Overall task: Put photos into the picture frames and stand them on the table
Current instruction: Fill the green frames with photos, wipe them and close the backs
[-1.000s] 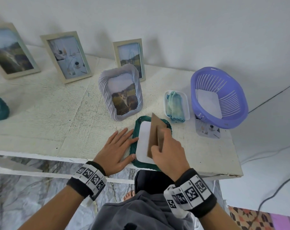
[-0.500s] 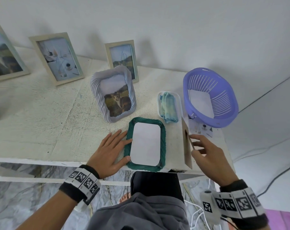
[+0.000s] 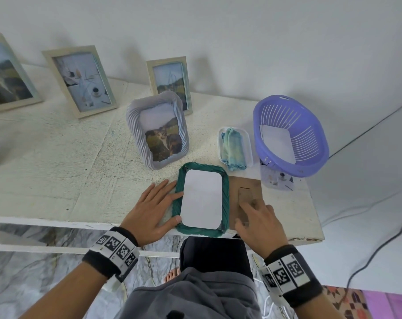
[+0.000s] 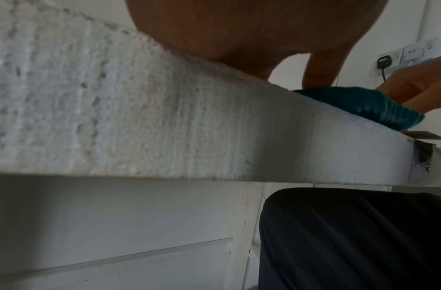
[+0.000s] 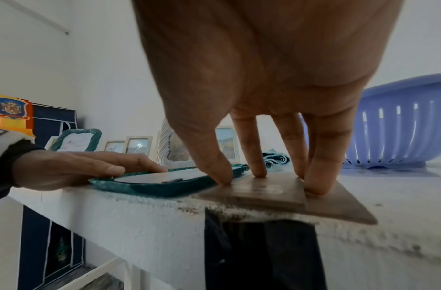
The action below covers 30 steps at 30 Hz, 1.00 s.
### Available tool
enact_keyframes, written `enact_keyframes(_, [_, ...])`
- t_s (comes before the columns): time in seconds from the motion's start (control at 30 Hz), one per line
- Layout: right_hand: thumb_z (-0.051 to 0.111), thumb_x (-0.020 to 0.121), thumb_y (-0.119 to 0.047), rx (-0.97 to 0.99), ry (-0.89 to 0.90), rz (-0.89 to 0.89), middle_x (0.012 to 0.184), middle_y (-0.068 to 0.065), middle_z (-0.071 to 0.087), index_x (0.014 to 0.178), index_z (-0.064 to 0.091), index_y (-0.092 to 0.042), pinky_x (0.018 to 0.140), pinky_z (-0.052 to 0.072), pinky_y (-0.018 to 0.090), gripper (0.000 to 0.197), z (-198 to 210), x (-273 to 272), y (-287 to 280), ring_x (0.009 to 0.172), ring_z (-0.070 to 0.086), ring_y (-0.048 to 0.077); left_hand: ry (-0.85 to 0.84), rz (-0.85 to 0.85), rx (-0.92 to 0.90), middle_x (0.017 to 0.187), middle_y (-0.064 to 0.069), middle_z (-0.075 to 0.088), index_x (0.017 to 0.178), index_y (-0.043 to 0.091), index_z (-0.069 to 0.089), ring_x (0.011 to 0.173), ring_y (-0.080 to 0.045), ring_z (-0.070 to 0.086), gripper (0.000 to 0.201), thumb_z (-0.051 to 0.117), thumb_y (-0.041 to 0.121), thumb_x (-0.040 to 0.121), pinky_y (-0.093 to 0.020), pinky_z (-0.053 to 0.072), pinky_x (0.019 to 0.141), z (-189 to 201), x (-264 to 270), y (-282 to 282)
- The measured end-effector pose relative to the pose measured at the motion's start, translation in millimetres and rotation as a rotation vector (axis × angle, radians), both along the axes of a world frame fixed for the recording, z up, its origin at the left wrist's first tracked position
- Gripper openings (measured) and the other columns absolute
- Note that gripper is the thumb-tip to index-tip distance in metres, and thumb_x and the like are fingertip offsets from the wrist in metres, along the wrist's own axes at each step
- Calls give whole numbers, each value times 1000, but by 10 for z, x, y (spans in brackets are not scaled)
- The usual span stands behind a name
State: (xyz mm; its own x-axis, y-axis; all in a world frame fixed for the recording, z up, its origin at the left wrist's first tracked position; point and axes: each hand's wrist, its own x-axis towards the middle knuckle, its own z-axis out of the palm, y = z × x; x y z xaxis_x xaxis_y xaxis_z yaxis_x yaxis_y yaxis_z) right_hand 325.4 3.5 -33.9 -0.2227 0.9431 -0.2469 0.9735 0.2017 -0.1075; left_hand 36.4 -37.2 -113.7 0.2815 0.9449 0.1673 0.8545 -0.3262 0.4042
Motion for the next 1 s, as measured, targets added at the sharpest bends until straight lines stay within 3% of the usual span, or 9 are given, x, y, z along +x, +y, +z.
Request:
enact_keyframes(0.23, [50, 90, -34, -2, 62, 19, 134, 8, 43, 132, 49, -25, 86, 47, 36, 43, -9, -5, 3, 109, 44, 28, 5, 6, -7, 160, 1, 26, 146, 26, 40, 151, -17, 11, 66, 28, 67, 96, -43, 8, 122, -3, 15, 16])
enact_keyframes(0.37, [52, 88, -33, 85, 74, 19, 125, 11, 50, 125, 54, -22, 80, 47, 38, 39, 2, -34, -4, 101, 46, 30, 4, 12, -8, 160, 0, 26, 146, 26, 40, 151, -17, 11, 66, 28, 67, 96, -43, 8, 122, 4, 10, -1])
enact_keyframes(0.5, [53, 83, -38, 181, 233, 164, 118, 11, 59, 116, 63, -17, 80, 52, 40, 40, -19, -216, -50, 101, 54, 33, 18, 12, -18, 161, 0, 25, 146, 26, 40, 152, -16, 10, 66, 28, 68, 96, -45, 10, 122, 6, 19, 2])
enact_keyframes(0.6, [51, 80, -51, 145, 227, 297, 118, 8, 60, 112, 65, -17, 81, 53, 40, 49, -88, -368, -83, 102, 55, 31, 20, 12, -24, 161, 0, 24, 146, 26, 39, 152, -16, 9, 67, 28, 68, 95, -45, 9, 122, 9, 16, 0])
enact_keyframes(0.7, [49, 77, -58, 133, 191, 361, 109, 4, 60, 103, 67, -18, 74, 53, 38, 51, -117, -473, -78, 94, 54, 28, 23, 13, -30, 162, 1, 23, 147, 27, 38, 152, -15, 8, 67, 28, 68, 95, -45, 10, 122, 8, 14, -1])
enact_keyframes(1.0, [46, 80, -52, 196, 179, 439, 94, 0, 60, 90, 69, -18, 68, 51, 32, 43, -164, -510, -69, 82, 52, 22, 19, 13, -20, 161, 1, 25, 147, 25, 37, 151, -16, 11, 67, 28, 67, 96, -45, 10, 122, 12, 22, -1])
